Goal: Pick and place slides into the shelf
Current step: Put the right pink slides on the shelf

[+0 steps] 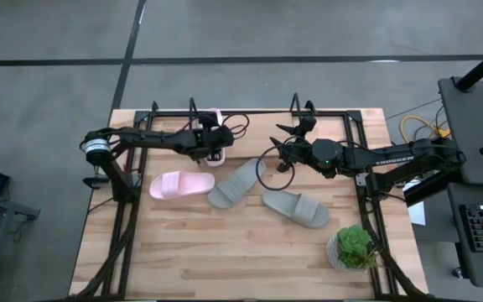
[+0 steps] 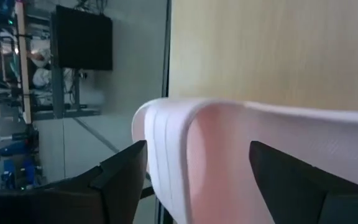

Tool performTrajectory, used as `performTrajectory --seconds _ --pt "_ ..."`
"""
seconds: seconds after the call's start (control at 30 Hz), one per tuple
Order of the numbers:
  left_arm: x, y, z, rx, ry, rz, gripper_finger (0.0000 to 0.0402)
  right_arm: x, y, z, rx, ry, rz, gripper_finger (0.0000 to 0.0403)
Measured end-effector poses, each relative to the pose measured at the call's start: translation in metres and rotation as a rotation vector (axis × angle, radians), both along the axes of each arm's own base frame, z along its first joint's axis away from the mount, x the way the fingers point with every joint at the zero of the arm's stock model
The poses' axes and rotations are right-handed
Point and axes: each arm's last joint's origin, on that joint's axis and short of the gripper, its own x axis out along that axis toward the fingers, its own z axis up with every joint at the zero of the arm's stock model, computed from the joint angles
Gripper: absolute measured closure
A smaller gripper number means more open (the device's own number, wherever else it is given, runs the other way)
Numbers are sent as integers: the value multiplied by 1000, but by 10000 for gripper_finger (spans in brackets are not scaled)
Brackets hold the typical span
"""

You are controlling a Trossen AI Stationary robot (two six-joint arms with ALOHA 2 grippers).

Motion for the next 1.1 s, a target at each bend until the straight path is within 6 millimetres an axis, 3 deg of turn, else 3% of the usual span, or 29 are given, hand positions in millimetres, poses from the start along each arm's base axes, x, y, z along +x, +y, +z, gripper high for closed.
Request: performTrajectory --seconds 0.57,0.93,1.1 --pt "-9 28 3 -30 -11 38 276 -1 0 -3 14 22 -3 197" --pt "-10 30 3 -16 40 6 392 -1 0 -3 14 24 -3 197" --pt "-11 29 6 18 102 -28 392 -1 0 -3 14 24 -3 197"
